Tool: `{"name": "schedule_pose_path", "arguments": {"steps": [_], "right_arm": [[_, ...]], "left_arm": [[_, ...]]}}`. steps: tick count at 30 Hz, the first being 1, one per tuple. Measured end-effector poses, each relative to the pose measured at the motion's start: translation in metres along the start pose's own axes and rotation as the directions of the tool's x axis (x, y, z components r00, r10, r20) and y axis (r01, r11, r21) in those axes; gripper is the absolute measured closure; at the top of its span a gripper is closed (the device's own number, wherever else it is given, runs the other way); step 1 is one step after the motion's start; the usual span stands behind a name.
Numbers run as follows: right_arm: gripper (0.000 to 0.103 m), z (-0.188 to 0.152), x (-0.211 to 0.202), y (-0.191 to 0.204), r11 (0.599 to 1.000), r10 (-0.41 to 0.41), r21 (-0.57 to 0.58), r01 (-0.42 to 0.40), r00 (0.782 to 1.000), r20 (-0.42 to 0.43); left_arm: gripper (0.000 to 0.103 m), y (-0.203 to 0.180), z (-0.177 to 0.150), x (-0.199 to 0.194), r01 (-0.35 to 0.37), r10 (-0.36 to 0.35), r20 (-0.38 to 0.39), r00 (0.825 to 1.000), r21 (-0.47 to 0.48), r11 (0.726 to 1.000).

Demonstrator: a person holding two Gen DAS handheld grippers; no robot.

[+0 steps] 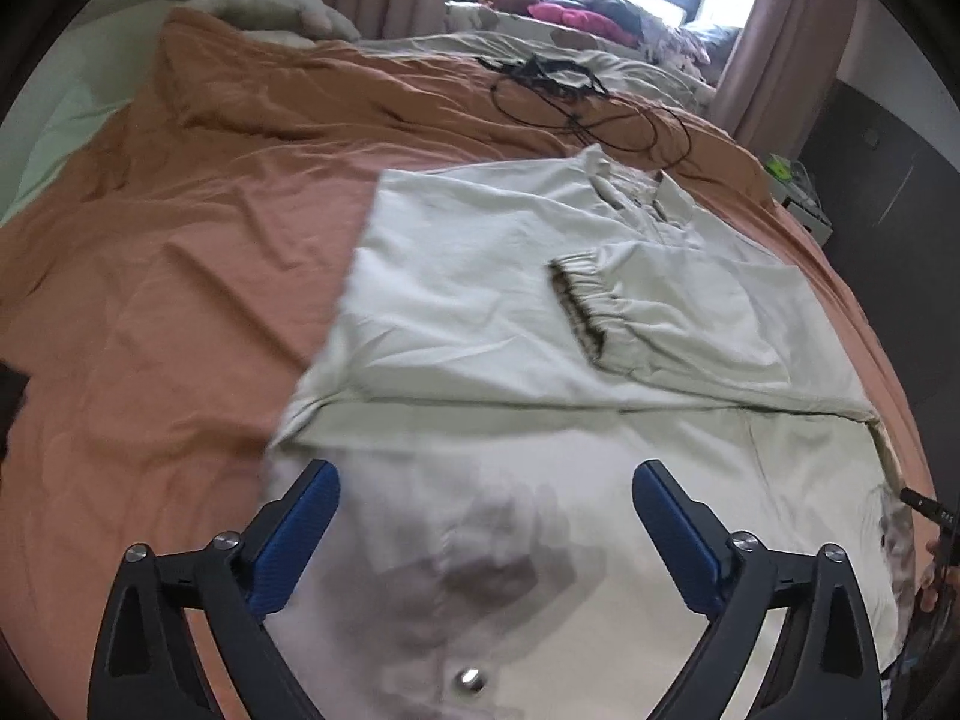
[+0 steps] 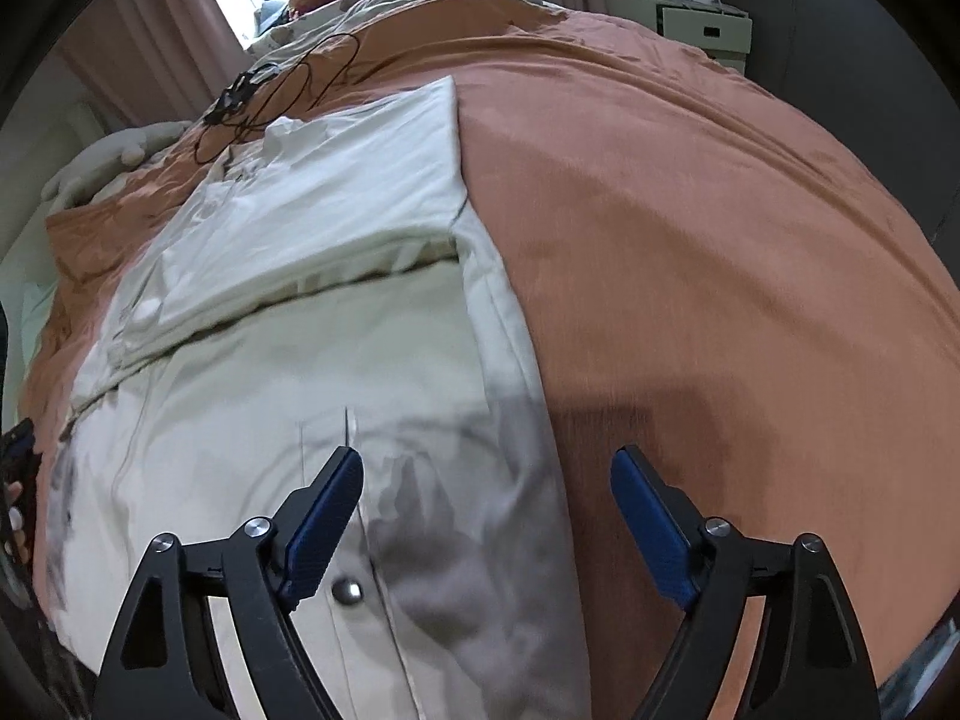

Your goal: Fold large clothes

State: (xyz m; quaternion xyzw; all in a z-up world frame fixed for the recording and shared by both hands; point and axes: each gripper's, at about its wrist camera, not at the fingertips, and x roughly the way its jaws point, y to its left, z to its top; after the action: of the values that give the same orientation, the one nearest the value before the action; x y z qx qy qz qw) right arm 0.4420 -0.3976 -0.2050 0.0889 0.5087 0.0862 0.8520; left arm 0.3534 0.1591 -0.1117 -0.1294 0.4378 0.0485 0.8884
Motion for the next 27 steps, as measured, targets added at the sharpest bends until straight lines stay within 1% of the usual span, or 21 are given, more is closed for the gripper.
{"name": "schedule_pose_path", "arguments": {"steps": [5,6,7,9,12,17,19,22,24,26,27], "right_arm": [[0.019,-0.021,-0.001,-0.005,1.000,0.025,0.018,-0.025,1.000,-0.011],[0.021,-0.024,-0.001,-0.006,0.999,0.031,0.018,-0.031,0.999,-0.012],[0.026,-0.027,0.000,-0.007,0.999,0.038,0.019,-0.038,0.999,-0.014],[0.033,-0.034,0.001,-0.010,0.999,0.047,0.021,-0.046,0.999,-0.025],[0.039,-0.040,-0.001,-0.014,0.998,0.057,0.025,-0.056,0.998,-0.021],[0.046,-0.052,-0.007,-0.023,0.990,0.133,0.058,-0.131,0.991,-0.025],[0.047,-0.058,-0.009,-0.028,0.980,0.186,0.080,-0.184,0.982,-0.026],[0.047,-0.071,-0.012,-0.033,0.955,0.279,0.110,-0.275,0.960,-0.023],[0.048,-0.081,-0.014,-0.035,0.934,0.338,0.131,-0.332,0.941,-0.021],[0.048,-0.091,-0.016,-0.036,0.911,0.389,0.155,-0.382,0.921,-0.019],[0.048,-0.095,-0.016,-0.036,0.902,0.409,0.162,-0.401,0.912,-0.018]], "left_arm": [[0.004,0.031,-0.024,-0.019,-0.006,0.006,0.002,1.000,-0.046,0.999],[0.004,0.036,-0.028,-0.022,-0.013,0.013,0.005,1.000,-0.054,0.998],[0.004,0.042,-0.033,-0.026,-0.019,0.019,0.006,1.000,-0.064,0.998],[0.004,0.056,-0.043,-0.031,-0.026,0.026,0.001,1.000,-0.088,0.996],[0.004,0.069,-0.056,-0.037,-0.039,0.038,-0.006,0.999,-0.099,0.994],[0.017,0.088,-0.081,-0.044,-0.026,0.023,-0.024,0.999,-0.122,0.992],[0.020,0.096,-0.093,-0.046,-0.012,0.007,-0.035,0.999,-0.142,0.990],[0.024,0.102,-0.109,-0.048,0.025,-0.034,-0.056,0.998,-0.163,0.986],[0.026,0.105,-0.118,-0.049,0.054,-0.067,-0.070,0.995,-0.171,0.984],[0.032,0.106,-0.128,-0.050,0.093,-0.110,-0.088,0.990,-0.181,0.979],[0.033,0.106,-0.134,-0.050,0.113,-0.134,-0.100,0.986,-0.190,0.975]]}}
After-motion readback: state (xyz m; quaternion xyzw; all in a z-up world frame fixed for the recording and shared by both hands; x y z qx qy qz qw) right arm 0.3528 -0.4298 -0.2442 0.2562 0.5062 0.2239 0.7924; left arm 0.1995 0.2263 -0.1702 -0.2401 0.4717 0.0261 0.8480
